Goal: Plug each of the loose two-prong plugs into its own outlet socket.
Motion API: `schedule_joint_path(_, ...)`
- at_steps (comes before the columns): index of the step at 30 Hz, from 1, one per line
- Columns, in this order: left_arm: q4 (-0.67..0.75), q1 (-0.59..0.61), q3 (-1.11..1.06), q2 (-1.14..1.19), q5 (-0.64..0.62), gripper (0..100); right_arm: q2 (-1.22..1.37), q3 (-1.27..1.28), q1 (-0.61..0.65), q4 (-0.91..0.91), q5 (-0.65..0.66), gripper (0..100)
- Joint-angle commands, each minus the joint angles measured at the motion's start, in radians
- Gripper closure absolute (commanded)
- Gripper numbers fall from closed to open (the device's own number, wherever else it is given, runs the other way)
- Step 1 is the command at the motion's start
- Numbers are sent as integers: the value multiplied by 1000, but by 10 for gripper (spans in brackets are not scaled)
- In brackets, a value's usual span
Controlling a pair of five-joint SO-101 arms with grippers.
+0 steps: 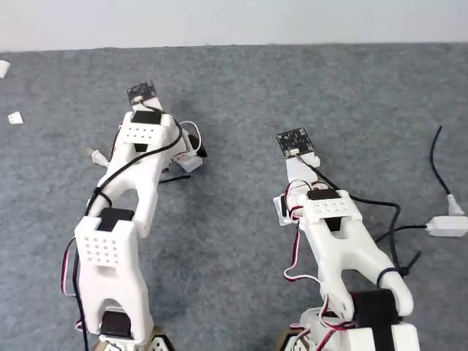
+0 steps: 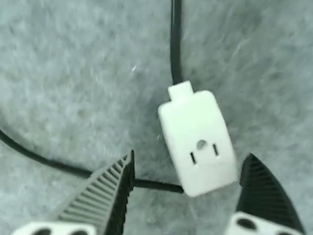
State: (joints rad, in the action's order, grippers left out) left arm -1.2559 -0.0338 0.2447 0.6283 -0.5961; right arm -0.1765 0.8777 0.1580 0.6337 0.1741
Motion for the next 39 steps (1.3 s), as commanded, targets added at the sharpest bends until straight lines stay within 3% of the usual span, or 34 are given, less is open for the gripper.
schedule_joint_path(1, 43, -8, 10, -63, -8, 673, 1, -60, 1, -8, 12, 990)
schedule_joint_path(8, 41, -18, 59, 17, -8, 673, 2, -60, 1, -8, 8, 990)
schedule_joint_path(16, -112, -89, 254, 135, 8, 679, 2, -58, 1, -8, 6, 990)
schedule_joint_path(22, -209, -94, 312, 144, 190, 851, 2, -58, -1, -10, 6, 990)
schedule_joint_path(25, -172, -84, 312, 140, 193, 989, 2, -57, -13, -10, 5, 990)
schedule_joint_path(34, -170, -49, 312, 133, 192, 987, 2, -57, -25, -10, 3, 990)
schedule_joint_path(39, -270, -38, 305, 15, 201, 987, 2, -57, -25, -10, 3, 990)
